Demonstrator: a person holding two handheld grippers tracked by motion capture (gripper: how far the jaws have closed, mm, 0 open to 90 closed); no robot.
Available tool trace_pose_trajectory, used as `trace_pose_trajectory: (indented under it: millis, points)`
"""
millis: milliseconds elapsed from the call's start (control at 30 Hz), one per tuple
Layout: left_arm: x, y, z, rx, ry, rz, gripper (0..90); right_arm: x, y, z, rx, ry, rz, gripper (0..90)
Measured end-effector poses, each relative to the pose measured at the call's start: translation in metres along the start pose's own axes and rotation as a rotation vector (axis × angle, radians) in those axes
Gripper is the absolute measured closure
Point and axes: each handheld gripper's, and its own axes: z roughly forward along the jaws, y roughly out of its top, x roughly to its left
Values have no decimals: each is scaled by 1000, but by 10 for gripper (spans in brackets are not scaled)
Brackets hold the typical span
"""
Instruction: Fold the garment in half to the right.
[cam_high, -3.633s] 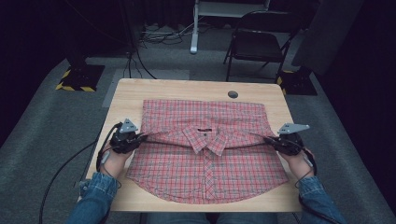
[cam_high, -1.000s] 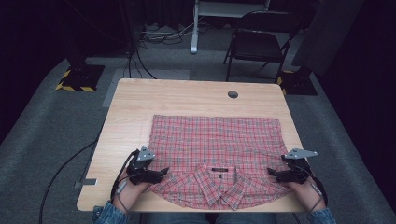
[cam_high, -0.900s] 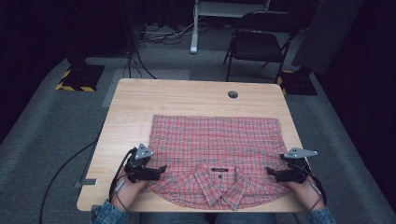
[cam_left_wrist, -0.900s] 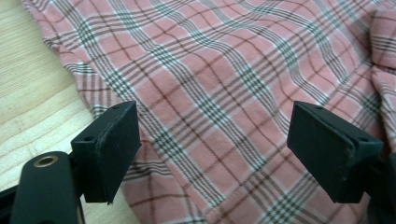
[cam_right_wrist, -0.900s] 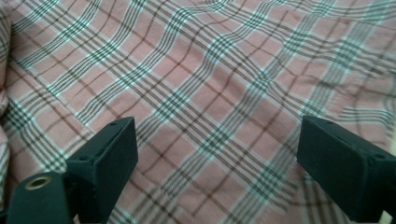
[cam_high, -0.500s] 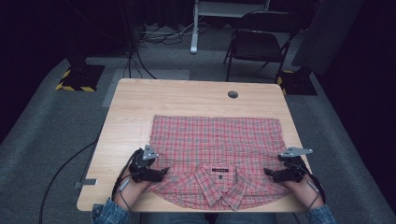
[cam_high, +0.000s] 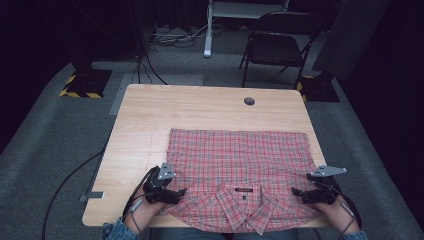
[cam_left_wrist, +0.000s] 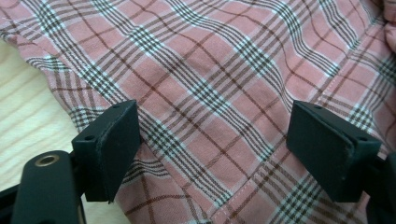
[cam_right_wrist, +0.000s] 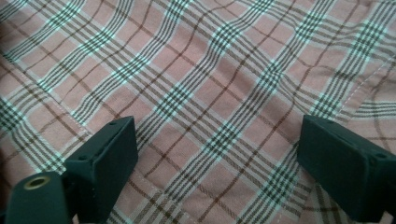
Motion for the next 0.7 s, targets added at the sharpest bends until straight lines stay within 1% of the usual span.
trace_pose_trajectory:
  millis: [133, 233, 300, 433, 500, 633, 700]
  points:
    - [-4, 0, -1, 0, -19, 6, 178, -1, -4, -4, 8, -5, 8, 126]
    - [-2, -1, -3, -31, -46, -39, 180, -2, -8, -6, -1, -6, 9, 126]
    - [1, 0, -5, -54, -59, -60, 179, -2, -9, -6, -7, -6, 8, 127]
    - [6, 7, -10, -85, -46, -57, 173, -2, -8, -7, -3, -4, 6, 129]
    - [9, 11, -11, -90, -44, -53, 171, -4, -9, -7, -7, -1, 1, 131]
    - [15, 22, -10, -96, -19, -36, 171, -9, -12, -9, -16, 8, -7, 143]
    - [20, 29, -10, -107, -5, -37, 171, -11, -13, -10, -17, 10, -8, 144]
